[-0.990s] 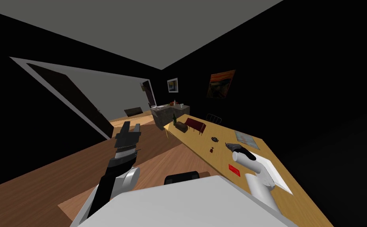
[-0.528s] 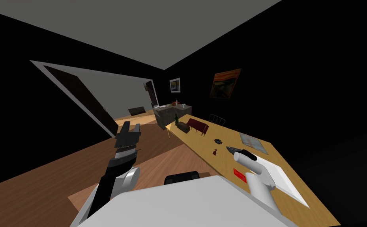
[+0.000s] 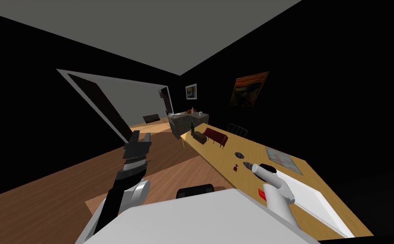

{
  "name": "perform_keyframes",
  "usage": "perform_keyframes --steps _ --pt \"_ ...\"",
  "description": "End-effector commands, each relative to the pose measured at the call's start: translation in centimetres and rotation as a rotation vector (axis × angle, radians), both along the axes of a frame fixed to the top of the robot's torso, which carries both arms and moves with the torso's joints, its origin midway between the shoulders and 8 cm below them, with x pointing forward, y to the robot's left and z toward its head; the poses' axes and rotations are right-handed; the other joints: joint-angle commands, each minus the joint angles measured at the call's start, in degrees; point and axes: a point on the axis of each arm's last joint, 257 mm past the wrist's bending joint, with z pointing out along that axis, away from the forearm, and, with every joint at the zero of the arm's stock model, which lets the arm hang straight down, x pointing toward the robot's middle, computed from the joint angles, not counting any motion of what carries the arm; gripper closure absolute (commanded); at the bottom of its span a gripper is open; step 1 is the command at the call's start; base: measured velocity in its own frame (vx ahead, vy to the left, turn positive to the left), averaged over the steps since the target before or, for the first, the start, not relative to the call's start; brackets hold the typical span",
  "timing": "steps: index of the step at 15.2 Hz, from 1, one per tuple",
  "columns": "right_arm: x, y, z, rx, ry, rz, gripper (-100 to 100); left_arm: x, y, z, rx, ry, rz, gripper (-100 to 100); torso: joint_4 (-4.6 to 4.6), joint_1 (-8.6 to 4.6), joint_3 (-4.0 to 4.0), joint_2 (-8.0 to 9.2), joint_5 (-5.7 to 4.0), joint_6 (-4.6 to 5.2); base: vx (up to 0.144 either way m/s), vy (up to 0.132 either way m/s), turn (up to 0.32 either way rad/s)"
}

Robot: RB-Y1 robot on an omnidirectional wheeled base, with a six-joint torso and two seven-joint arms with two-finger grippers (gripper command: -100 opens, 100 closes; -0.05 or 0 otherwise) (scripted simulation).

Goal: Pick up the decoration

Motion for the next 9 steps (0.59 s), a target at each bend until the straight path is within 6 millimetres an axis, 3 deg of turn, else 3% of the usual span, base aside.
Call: perform_keyframes --steps 1,4,9 --pt "-0.6 0.4 -0.6 0.04 0.004 -0.029 -100 0.0 0.0 0.0 0.0 0.0 0.0 0 0.0 0.0 0.0 0.0 0.0 0.0 0.03 0.014 0.023" --pt "-2.0 1.5 -2.9 0.17 0.018 -0.129 -100 0.0 0.0 0.0 0.0 0.0 0.0 0 0.01 0.0 0.03 0.05 0.0 0.0 0.028 0.021 0.088" --pt "-3.3 2.9 -4.8 0.291 0.032 -0.223 -100 0.0 0.0 0.0 0.0 0.0 0.0 0 0.01 0.02 0.01 0.03 0.01 0.0 0.035 0.022 0.08"
